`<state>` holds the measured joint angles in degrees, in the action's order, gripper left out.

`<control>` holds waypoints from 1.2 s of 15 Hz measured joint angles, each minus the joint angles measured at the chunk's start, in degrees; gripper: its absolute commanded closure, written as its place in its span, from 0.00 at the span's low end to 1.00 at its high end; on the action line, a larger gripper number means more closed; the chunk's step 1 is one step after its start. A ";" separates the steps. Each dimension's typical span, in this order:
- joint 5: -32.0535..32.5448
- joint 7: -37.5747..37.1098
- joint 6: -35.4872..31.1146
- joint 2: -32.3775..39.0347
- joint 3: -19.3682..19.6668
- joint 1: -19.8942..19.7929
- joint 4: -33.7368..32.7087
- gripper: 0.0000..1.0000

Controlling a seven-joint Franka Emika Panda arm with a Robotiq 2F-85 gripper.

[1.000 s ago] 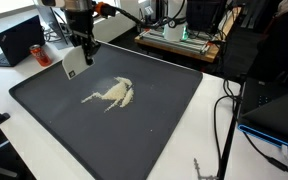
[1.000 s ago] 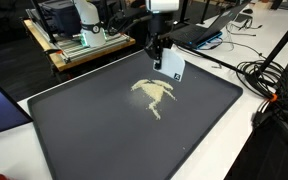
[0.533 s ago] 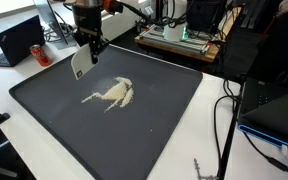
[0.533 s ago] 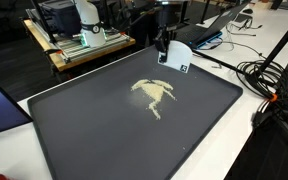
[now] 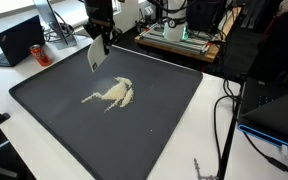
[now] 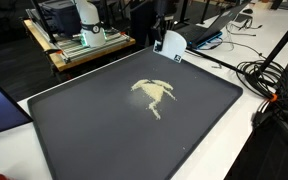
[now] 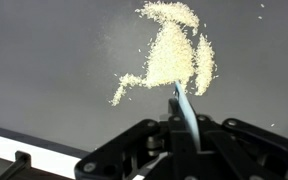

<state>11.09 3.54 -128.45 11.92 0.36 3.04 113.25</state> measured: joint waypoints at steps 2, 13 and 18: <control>-0.01 0.00 1.55 -1.16 -0.62 0.00 0.49 0.99; -2.59 -2.21 -1.41 -10.48 -1.60 -0.56 10.47 0.99; -8.50 -4.89 -9.16 -17.55 -0.52 -2.13 19.58 0.99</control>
<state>2.60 -1.35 -137.61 -5.63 -0.16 0.91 132.83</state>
